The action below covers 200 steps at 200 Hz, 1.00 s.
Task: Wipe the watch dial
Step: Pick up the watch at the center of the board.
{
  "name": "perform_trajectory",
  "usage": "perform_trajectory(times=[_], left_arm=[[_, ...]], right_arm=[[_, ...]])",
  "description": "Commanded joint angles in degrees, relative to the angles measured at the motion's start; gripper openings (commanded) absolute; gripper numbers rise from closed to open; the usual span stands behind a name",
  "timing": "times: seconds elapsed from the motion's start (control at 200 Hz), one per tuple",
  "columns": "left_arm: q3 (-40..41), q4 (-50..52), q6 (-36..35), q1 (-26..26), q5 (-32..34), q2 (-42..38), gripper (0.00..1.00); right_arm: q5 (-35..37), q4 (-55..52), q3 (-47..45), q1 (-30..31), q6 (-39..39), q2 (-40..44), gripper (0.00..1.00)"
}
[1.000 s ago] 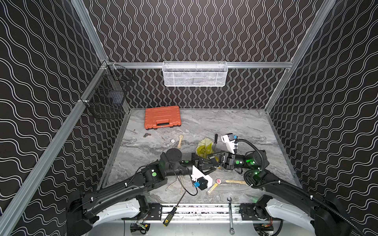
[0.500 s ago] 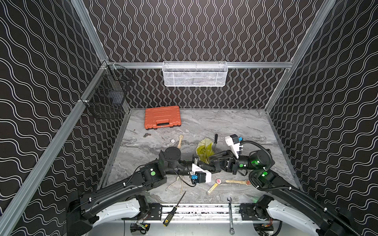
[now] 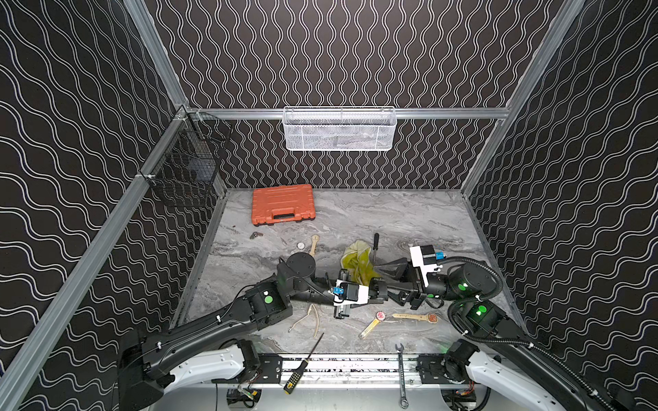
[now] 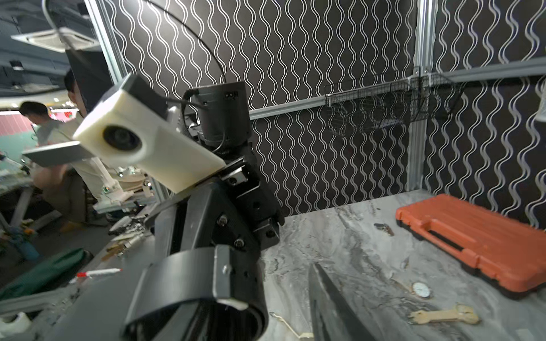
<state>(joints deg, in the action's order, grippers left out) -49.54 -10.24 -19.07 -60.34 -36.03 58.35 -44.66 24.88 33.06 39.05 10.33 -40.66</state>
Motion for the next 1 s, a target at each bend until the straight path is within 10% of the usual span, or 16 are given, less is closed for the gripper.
perform_trajectory(times=[0.0, 0.215, 0.36, 0.595, 0.996], left_arm=[[0.1, -3.5, 5.1, 0.0, -2.9, 0.4, 0.07], [0.4, -5.3, 8.4, 0.0, -3.4, 0.8, 0.07], [-0.2, -4.7, 9.4, 0.1, -4.8, 1.3, 0.14], [1.3, -2.1, 4.8, 0.1, -3.7, -0.9, 0.44], [1.9, 8.2, -14.5, 0.0, 1.6, -2.8, 0.45]], right_arm=[[-0.9, 3.3, -0.9, 0.2, -8.3, 0.3, 0.49], [-3.0, 2.6, 0.4, 0.2, -12.5, -0.6, 0.47], [-1.8, 1.4, 1.8, 0.2, -12.6, -0.9, 0.00], [-5.3, 7.4, 2.1, 0.2, -1.3, -2.7, 0.00], [-6.8, 28.0, -0.4, 0.2, 25.9, -10.1, 0.00]])
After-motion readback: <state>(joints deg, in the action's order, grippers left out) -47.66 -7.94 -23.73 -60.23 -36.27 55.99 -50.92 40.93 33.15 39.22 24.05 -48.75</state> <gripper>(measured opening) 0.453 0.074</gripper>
